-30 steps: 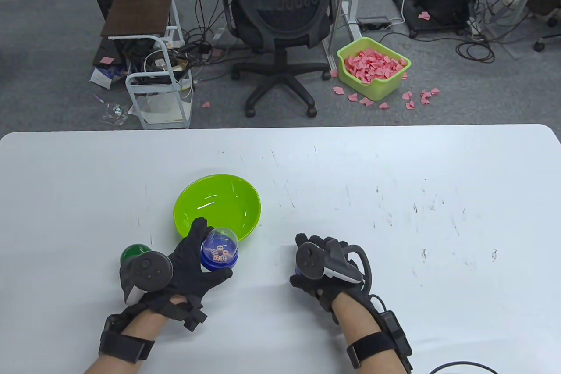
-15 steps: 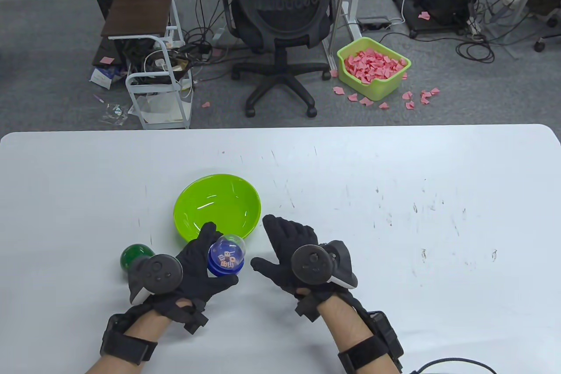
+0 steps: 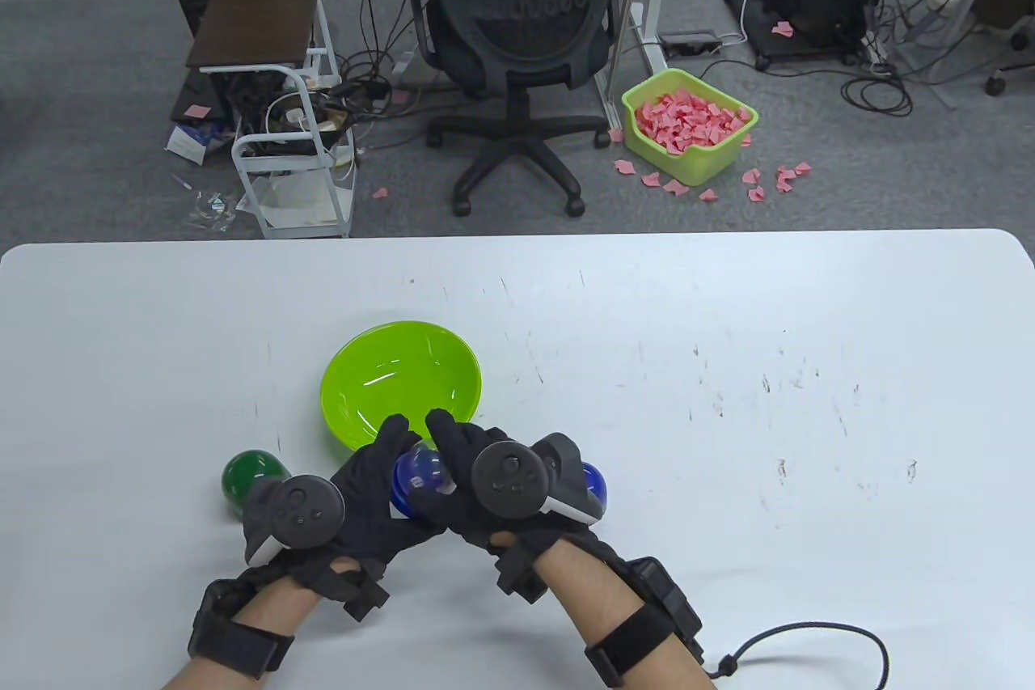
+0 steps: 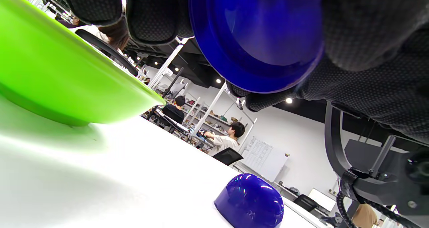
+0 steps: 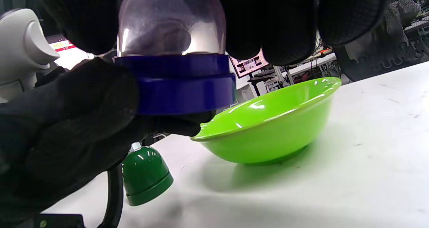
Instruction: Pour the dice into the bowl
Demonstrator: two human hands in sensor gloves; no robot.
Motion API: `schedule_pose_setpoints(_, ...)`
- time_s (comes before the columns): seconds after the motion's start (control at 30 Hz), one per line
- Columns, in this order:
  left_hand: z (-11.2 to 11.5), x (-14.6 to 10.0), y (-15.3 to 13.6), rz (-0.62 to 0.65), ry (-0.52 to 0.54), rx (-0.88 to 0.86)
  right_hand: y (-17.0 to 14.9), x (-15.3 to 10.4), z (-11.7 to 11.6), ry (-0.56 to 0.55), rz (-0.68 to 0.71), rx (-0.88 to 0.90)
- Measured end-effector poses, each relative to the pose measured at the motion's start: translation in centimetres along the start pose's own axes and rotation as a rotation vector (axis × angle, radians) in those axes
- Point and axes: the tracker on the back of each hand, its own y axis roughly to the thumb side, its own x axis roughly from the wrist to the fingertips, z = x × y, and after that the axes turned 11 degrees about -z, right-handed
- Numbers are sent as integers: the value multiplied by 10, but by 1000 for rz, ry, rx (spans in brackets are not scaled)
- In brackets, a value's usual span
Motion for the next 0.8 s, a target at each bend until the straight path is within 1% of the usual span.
schedule_pose_setpoints(0.17, 0, 0, 0, 1, -2, 6, 5, 3, 1, 5, 4, 3)
schedule_pose_setpoints(0.4, 0, 0, 5, 25, -23, 43, 12, 0, 2, 11, 30, -53)
schedule_pose_setpoints(0.8, 1, -1, 11, 64, -53, 7, 13, -7, 11, 11, 61, -55)
